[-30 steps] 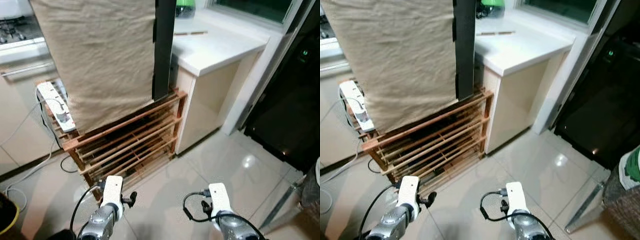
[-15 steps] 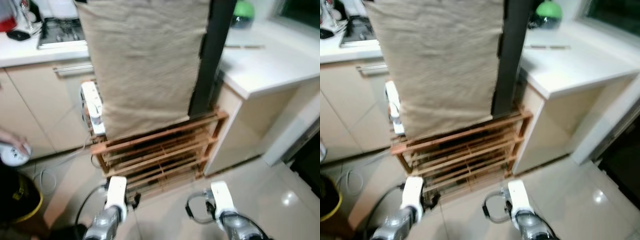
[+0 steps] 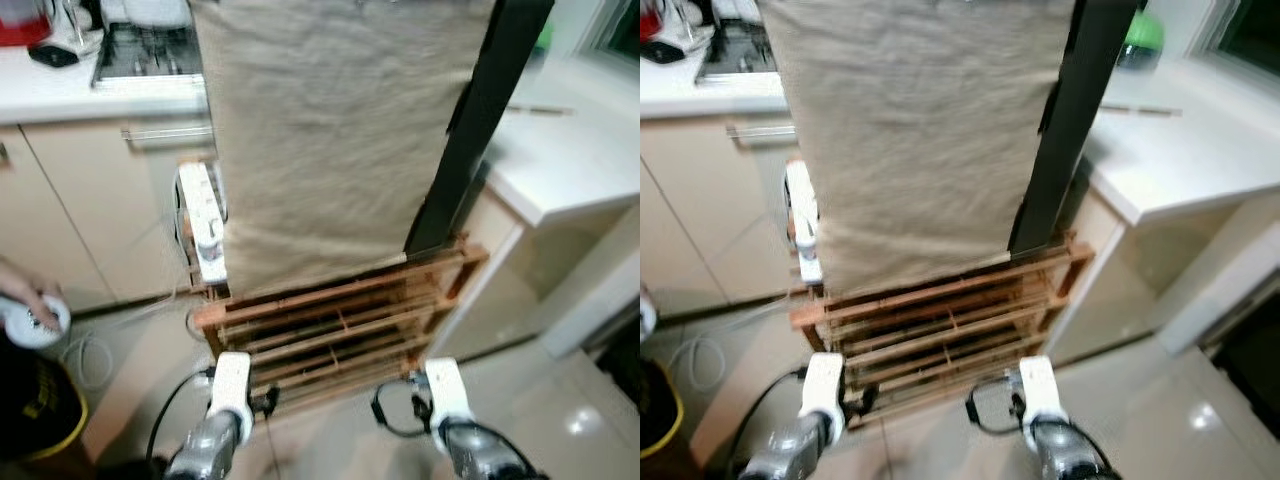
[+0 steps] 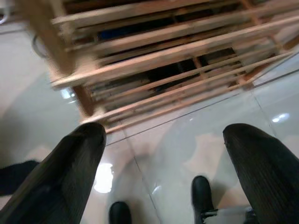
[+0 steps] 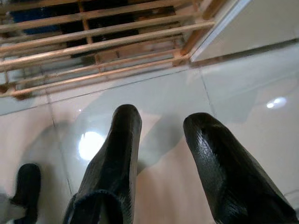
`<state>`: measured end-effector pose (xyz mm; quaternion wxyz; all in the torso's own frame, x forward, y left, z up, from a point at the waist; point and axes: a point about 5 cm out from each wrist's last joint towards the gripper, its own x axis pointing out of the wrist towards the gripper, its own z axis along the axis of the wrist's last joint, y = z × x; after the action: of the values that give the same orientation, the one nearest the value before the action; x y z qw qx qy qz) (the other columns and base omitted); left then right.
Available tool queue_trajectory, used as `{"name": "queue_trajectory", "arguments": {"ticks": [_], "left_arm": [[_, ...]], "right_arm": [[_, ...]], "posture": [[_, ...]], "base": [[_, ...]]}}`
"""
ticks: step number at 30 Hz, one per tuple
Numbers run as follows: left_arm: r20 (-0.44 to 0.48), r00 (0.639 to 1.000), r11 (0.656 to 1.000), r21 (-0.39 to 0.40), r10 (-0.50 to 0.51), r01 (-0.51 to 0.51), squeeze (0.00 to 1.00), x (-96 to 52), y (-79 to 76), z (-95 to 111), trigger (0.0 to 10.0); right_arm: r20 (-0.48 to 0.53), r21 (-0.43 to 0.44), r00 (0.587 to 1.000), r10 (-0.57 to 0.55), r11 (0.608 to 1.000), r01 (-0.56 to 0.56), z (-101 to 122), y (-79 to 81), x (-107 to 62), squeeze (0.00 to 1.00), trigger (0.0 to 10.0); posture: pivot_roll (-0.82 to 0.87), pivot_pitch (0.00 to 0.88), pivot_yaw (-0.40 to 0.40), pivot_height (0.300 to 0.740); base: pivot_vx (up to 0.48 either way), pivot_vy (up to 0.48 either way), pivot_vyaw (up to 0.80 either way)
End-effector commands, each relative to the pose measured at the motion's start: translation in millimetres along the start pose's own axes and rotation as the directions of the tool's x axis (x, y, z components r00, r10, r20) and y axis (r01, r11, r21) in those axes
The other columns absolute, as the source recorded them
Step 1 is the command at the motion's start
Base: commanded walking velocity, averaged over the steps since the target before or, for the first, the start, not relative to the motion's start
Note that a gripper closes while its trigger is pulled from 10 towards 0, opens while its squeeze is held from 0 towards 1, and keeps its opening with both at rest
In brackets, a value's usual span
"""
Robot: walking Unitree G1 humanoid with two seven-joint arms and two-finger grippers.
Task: Clothes washing
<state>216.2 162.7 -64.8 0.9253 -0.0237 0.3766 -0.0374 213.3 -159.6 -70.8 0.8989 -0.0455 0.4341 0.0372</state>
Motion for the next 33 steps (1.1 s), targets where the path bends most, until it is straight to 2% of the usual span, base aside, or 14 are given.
{"name": "queue_trajectory", "arguments": {"ticks": [1, 33], "left_arm": [[-0.005, 1.000, 1.000, -0.003, 0.020, -0.020, 0.00, -1.0, 4.9, -1.7, 10.0], [-0.006, 1.000, 1.000, -0.004, 0.020, -0.020, 0.00, -1.0, 5.0, -1.9, 10.0]], "right_arm": [[-0.025, 0.021, 1.000, 0.012, 1.000, -0.012, -3.5, 3.4, 0.0, 0.00, 10.0], [-0.029, 0.023, 1.000, 0.010, 1.000, -0.009, -4.1, 2.8, -0.1, 0.00, 10.0]], "posture": [[-0.04, 0.000, -0.036, 0.740], [-0.04, 0.000, -0.035, 0.740]], "base": [[0.000, 0.000, 0.00], [0.000, 0.000, 0.00]]}}
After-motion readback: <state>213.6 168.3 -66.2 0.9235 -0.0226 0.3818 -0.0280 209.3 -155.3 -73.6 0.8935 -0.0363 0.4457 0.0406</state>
